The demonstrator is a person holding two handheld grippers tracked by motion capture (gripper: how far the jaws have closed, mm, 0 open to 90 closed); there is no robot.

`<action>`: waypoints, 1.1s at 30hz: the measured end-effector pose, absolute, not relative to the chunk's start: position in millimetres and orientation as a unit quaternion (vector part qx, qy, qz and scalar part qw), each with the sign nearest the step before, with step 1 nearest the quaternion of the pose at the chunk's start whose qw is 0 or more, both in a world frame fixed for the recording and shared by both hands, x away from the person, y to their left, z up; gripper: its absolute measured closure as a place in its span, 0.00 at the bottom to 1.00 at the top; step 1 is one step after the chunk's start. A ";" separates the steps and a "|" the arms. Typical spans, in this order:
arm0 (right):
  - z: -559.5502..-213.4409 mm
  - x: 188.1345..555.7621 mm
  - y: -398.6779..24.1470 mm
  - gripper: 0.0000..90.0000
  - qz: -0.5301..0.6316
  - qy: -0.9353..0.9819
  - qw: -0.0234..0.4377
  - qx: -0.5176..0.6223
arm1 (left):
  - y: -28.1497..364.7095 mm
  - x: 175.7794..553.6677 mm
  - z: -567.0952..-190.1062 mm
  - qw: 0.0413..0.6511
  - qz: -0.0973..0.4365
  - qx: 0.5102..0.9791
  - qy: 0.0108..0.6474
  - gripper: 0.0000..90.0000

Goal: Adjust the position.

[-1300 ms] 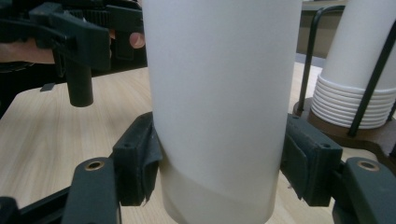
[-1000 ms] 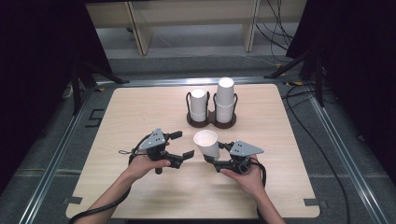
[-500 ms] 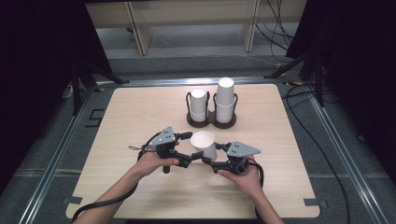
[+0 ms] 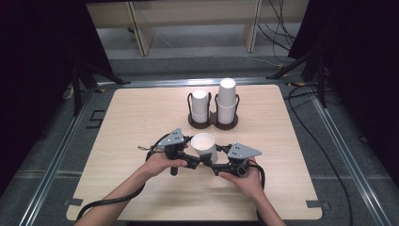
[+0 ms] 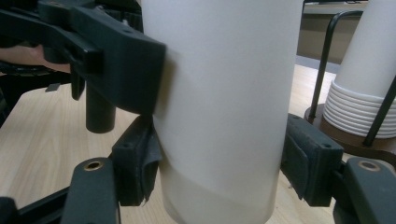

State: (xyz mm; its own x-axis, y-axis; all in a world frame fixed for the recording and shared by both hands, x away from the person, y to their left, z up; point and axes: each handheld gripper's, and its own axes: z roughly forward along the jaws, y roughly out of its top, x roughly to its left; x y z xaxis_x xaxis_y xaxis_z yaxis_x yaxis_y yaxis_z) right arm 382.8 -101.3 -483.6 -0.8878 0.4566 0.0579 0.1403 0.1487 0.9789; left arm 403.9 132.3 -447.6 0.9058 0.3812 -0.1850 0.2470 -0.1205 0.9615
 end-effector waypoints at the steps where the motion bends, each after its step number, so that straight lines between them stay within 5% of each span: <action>1: -484.2 383.0 -100.4 0.38 0.625 0.745 0.122 0.197 | 131.5 404.1 -447.9 0.634 0.055 0.743 0.209 0.16; 14: -483.5 383.0 -98.7 0.31 0.613 0.756 0.106 0.204 | 131.9 400.8 -445.8 0.625 0.081 0.756 0.180 0.27; 20: -481.0 384.5 -101.5 0.22 0.584 0.773 0.135 0.207 | 135.3 400.1 -442.5 0.625 0.107 0.754 0.170 0.29; 33: -469.9 381.0 -141.6 0.21 0.584 0.753 0.166 0.251 | 152.9 408.3 -453.6 0.586 0.193 0.758 0.213 0.29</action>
State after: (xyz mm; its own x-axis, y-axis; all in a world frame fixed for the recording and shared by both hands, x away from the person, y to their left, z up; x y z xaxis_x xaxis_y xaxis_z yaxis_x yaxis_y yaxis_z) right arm 381.0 -141.6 -469.9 -0.8185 0.5729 0.0426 0.1838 0.1909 0.9643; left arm 408.3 152.9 -453.6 0.8342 0.5498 0.0429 0.0968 -0.2226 0.9701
